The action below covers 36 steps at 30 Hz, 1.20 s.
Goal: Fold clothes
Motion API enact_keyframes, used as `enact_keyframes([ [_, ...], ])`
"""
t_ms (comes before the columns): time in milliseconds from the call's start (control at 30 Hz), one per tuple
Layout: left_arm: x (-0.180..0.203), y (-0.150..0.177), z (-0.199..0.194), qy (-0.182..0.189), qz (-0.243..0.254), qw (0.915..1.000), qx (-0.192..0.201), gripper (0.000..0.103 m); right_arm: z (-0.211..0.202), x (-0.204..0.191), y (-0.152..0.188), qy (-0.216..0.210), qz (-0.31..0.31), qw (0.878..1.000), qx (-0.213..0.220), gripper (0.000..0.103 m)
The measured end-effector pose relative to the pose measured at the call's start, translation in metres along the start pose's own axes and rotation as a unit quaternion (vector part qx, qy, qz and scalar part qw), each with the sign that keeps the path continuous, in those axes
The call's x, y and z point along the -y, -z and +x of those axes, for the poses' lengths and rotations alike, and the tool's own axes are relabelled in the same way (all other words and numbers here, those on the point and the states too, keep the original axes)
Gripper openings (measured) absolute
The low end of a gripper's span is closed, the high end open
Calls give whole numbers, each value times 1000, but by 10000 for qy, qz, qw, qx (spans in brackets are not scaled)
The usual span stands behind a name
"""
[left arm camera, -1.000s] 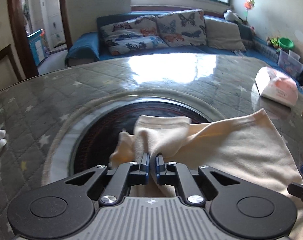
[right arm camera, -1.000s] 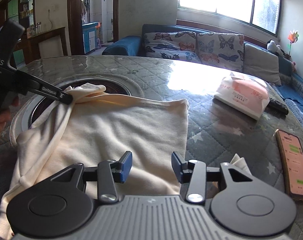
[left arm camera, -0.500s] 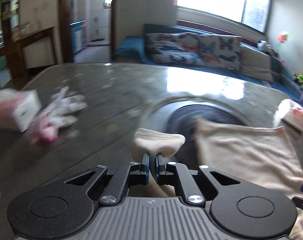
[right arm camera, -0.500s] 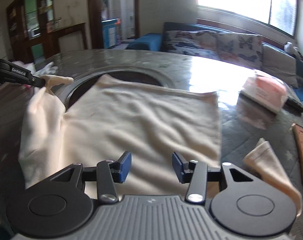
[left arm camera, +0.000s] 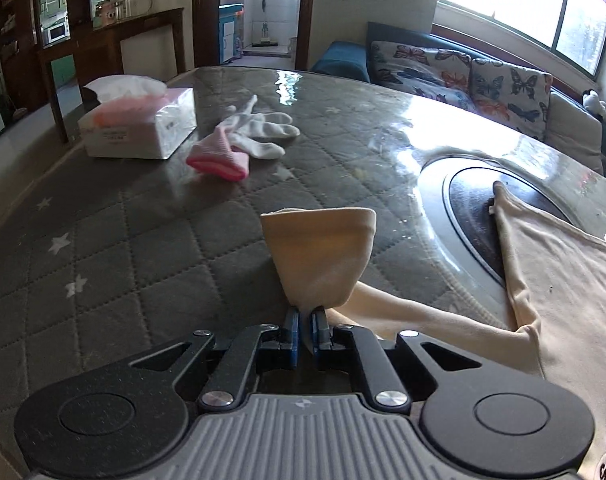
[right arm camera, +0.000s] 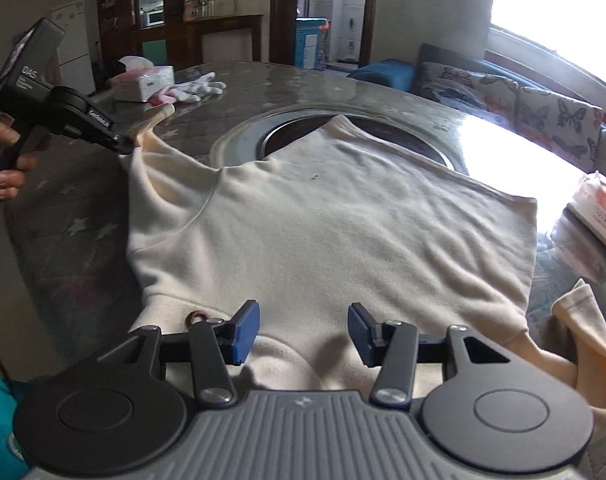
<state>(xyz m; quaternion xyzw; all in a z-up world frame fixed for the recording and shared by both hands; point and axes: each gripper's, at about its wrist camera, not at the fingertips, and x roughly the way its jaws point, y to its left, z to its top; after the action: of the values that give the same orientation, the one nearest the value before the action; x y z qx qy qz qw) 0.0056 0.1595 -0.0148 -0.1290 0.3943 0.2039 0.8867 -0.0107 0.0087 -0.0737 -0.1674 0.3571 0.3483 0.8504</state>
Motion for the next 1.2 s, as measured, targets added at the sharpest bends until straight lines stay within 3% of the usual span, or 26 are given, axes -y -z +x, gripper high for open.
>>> enact_keyframes([
  [67, -2, 1, -1, -32, 29, 10000, -9, 15, -3, -2, 2, -48, -75, 10000, -41, 50],
  [133, -3, 1, -3, -121, 51, 9999, -5, 29, -7, -3, 2, -41, -153, 9999, -33, 50],
  [267, -7, 1, -5, -246, 136, 9996, -14, 40, -15, 5, -3, -114, -54, 9999, 18, 52],
  [333, -11, 0, -6, -314, 145, 9994, -5, 56, -18, 11, -6, -98, 18, 9999, 56, 52],
  [467, -15, -4, -10, -352, 148, 9992, 121, 74, -21, 29, -12, 134, 126, 9997, 136, 53],
  [500, -15, -6, -12, -318, 131, 9993, 167, 81, -21, 35, -14, 210, 168, 9995, 155, 53],
  [633, -3, -14, -15, -69, 280, 9989, 378, 95, -21, 65, -20, 546, 430, 9973, 243, 55],
  [800, 27, -24, -13, 355, 571, 9957, 638, 103, -17, 105, -27, 915, 823, 9919, 307, 59],
  [900, 48, -32, -5, 664, 728, 9937, 530, 103, -12, 127, -33, 1079, 992, 9886, 330, 60],
  [1067, 79, -44, 11, 1562, 785, 9834, 479, 103, 5, 157, -44, 1264, 1161, 9846, 318, 61],
  [1200, 112, -60, 26, 1666, 1033, 9791, 550, 103, 30, 182, -56, 1336, 1229, 9832, 211, 61],
])
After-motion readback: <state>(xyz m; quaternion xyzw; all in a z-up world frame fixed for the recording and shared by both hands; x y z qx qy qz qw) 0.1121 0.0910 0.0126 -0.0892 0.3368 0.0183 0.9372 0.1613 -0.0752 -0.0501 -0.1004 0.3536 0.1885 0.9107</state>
